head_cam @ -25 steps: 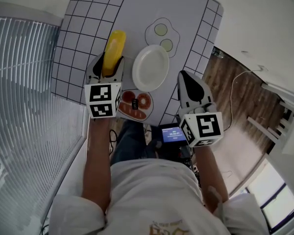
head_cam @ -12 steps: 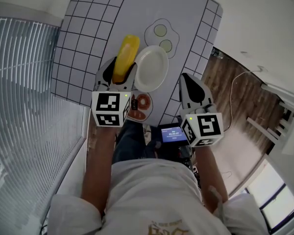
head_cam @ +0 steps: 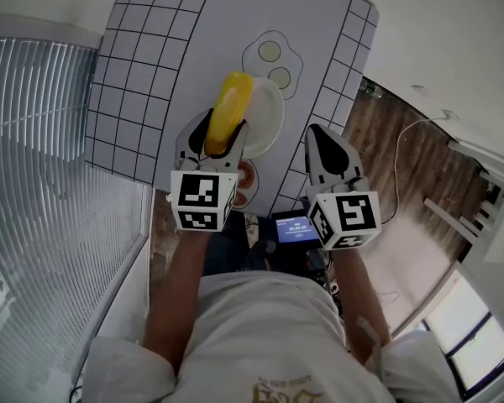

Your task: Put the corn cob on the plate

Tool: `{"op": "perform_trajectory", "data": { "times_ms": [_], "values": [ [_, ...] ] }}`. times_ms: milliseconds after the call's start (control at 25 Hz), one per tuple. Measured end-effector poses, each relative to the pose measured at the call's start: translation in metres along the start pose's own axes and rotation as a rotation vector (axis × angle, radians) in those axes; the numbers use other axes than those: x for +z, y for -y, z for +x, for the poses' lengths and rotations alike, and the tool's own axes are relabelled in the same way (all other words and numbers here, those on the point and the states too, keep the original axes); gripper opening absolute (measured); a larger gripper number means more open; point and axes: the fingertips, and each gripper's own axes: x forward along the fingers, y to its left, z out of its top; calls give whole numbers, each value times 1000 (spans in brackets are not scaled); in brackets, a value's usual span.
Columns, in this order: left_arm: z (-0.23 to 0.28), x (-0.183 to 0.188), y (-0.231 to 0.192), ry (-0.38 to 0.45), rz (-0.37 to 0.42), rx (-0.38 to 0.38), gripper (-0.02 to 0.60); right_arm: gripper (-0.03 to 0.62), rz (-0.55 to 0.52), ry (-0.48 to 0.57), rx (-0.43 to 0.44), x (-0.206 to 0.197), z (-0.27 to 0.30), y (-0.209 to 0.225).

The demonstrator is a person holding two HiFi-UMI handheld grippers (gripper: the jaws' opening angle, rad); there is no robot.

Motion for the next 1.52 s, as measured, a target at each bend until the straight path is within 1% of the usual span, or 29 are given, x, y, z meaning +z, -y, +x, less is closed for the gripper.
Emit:
{"op": "perform_trajectory", "data": {
  "times_ms": [80,160,200,240,360,480,560,640,680,720,800,840,880,1080,1520],
  "values": [
    [1,0,5,-1,7,-4,247,8,5,-2,4,-1,1,0],
    [2,0,8,-3,11,-4,247,12,34,-20,35,-3,6,-3],
    [2,0,10,-4,15,-4,247,48,65,-37,69,-5,10,-7],
    [3,0,12,-5,20,-4,247,117,109,-54,111,-6,15,-13],
    [3,1,20,-2,63,-1,247,233,272,-85,242,-5,31,-29],
    [3,0,31,-1,136,-6,247,284,396,-97,342,1,43,-43],
    [3,-3,41,-10,174,-22,247,298,420,-113,374,2,49,-49],
    [4,-7,47,-16,172,-34,247,298,390,-135,373,-1,56,-48],
    [4,-8,48,-19,163,-36,247,307,354,-143,361,-3,58,-46],
    [5,-9,48,-23,154,-35,247,317,302,-150,339,-4,61,-43],
    [6,-12,47,-37,154,-30,247,319,172,-164,282,-7,66,-35],
    [8,-14,46,-43,160,-28,247,319,120,-171,265,-9,69,-32],
    [10,-17,47,-46,163,-27,247,319,94,-177,261,-11,72,-30],
    [15,-24,47,-53,138,-8,247,319,101,-198,285,-20,77,-28],
    [26,-25,41,-57,127,49,247,319,80,-189,302,-18,85,-25]
  ]
}}
